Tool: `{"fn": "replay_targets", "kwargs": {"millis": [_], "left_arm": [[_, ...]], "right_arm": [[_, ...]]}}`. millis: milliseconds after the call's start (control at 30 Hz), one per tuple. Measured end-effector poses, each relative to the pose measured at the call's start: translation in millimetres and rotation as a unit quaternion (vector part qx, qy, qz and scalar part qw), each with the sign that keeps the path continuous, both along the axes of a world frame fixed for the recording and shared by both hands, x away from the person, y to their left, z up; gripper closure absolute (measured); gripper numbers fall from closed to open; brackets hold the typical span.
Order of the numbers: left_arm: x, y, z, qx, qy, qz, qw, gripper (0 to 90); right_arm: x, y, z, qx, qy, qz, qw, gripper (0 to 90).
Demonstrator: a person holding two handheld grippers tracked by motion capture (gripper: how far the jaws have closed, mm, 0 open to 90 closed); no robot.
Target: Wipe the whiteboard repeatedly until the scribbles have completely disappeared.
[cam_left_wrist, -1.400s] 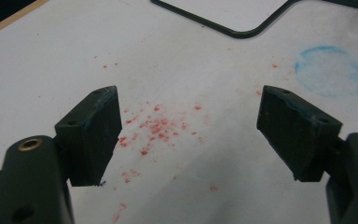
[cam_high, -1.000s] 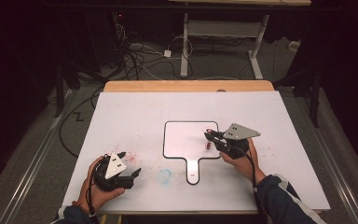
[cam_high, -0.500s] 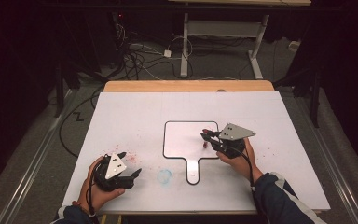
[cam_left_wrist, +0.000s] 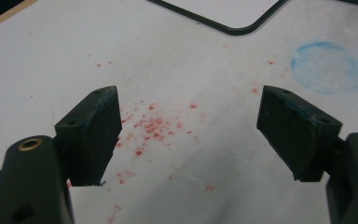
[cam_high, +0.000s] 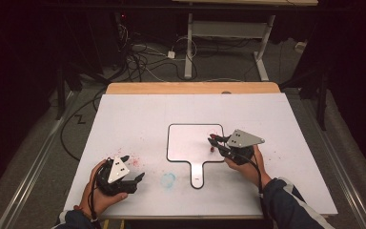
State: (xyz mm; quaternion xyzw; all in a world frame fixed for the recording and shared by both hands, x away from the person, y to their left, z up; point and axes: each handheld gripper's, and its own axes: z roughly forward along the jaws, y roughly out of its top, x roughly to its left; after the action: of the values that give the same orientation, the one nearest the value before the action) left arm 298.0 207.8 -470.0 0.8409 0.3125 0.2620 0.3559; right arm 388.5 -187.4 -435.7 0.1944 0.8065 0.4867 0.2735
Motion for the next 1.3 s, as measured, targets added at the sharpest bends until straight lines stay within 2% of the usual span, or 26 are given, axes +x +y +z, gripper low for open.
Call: {"fn": "replay_targets", "kwargs": {"millis": [133,200,433,467,600,800,933,1067,1167,1300], "left_arm": [[0.2,0.0,-0.1,0.000,0.000,0.000,1.0000,21.0],[0.2,-0.1,-0.1,0.000,0.000,0.000,1.0000,21.0],[-0.1,0.2,0.2,0.000,0.001,0.000,1.0000,21.0],[-0.7,0.0,0.0,-0.003,0.007,0.002,1.0000,21.0],[-0.8,0.0,0.2,-0.003,0.007,0.002,1.0000,21.0],[0.3,-0.6,0.2,0.001,0.001,-0.002,1.0000,21.0],[0.2,-1.4,-0.6,-0.002,0.008,0.000,1.0000,21.0],[0.1,-1.2,-0.6,-0.002,0.008,0.000,1.0000,21.0],[0.1,-1.2,-0.8,-0.002,0.009,0.000,1.0000,21.0],[0.6,-1.5,-0.5,0.002,0.003,-0.004,1.0000,21.0]], "right_arm": [[6.4,-9.2,0.5,-0.009,-0.009,-0.027,0.9996,81.6],[7.9,-12.9,0.9,-0.006,-0.005,-0.035,0.9993,81.6],[6.2,-18.0,3.6,-0.017,-0.001,-0.040,0.9991,81.6],[6.5,-19.1,3.9,-0.016,0.000,-0.044,0.9989,81.6],[7.6,-22.5,4.3,-0.011,0.006,-0.051,0.9986,81.6],[12.3,-12.8,1.3,0.002,0.002,-0.036,0.9993,81.6],[14.7,-2.5,-0.2,0.026,0.019,-0.018,0.9993,81.6],[10.4,6.5,-1.0,0.026,0.018,0.003,0.9995,81.6],[10.1,6.2,-0.4,0.017,0.012,0.000,0.9998,81.6],[15.7,-2.6,-0.3,-0.003,-0.007,-0.031,0.9995,81.6]]}}
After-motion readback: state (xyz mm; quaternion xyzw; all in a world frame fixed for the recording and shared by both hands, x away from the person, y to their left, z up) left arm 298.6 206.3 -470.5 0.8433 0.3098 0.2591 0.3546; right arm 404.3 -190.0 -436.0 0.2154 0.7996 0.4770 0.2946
